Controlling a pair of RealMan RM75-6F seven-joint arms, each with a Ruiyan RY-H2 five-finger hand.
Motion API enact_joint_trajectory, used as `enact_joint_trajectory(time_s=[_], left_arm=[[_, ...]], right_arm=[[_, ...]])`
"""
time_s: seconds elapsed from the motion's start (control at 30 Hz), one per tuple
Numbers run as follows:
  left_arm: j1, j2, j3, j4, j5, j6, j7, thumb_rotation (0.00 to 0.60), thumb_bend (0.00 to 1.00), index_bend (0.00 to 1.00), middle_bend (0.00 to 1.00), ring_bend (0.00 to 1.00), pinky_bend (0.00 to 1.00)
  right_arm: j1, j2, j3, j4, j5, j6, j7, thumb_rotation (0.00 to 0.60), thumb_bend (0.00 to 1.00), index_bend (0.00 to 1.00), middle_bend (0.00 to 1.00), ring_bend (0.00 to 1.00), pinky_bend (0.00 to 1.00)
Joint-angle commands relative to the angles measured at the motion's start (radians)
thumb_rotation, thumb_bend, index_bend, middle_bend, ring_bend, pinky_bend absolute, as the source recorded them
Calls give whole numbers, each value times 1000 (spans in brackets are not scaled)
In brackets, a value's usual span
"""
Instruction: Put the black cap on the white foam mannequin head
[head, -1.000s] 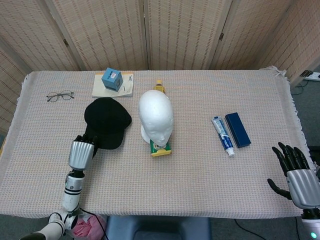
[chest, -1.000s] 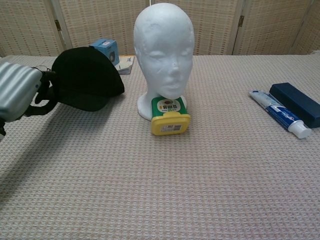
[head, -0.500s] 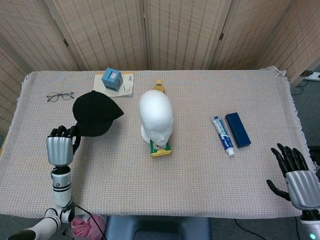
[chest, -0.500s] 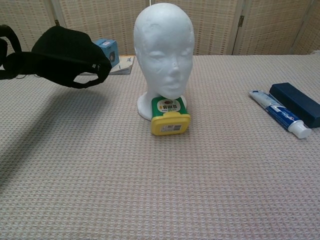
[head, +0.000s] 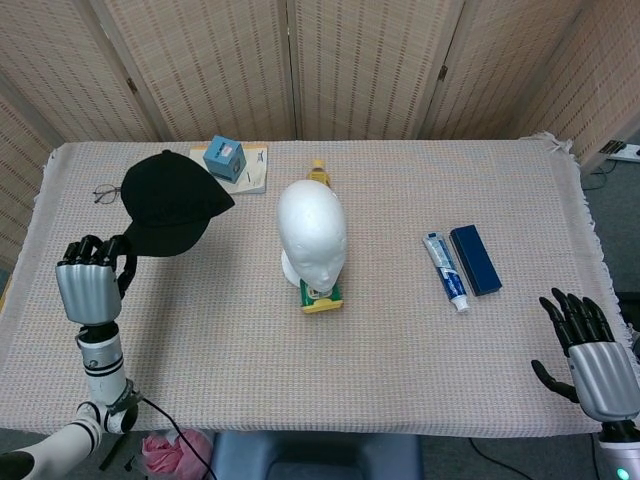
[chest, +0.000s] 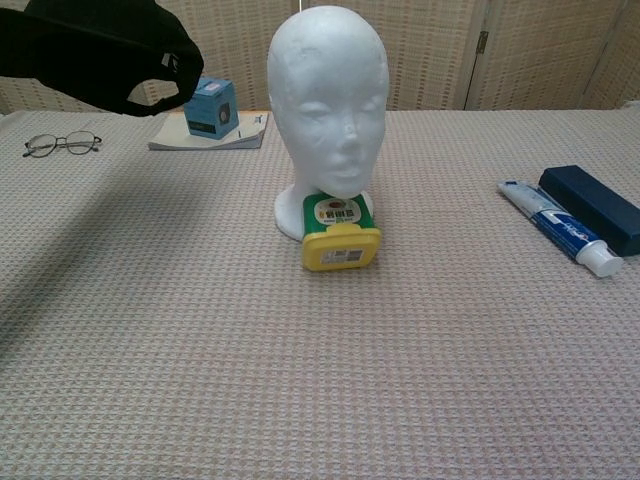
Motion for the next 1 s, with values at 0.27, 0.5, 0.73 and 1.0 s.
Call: enact_joint_trajectory(time_s=[0.27,0.5,0.73,1.0], left_arm=[[-46,167,-29,-304,69,0,222,600,501,722,861,602,717],[-103,251,-69,-505,102,-63,381,600,501,722,861,602,717],[-167,234,-106,-601,83,-136,494,600,502,722,861,602,717],[-245,154,-117,-640,88,-192,619,600,501,722,861,602,718]], right_arm=[[1,4,-1,2,0,-4,9,600,214,0,0,0,0],[5,6,-5,-1,-3,-13,10,600,223,0,0,0,0],[9,6,-7,-4,-1,-25,6,600,226,0,0,0,0],[-4,32,-17,-3,-31,10,57,600,227,0,0,0,0]])
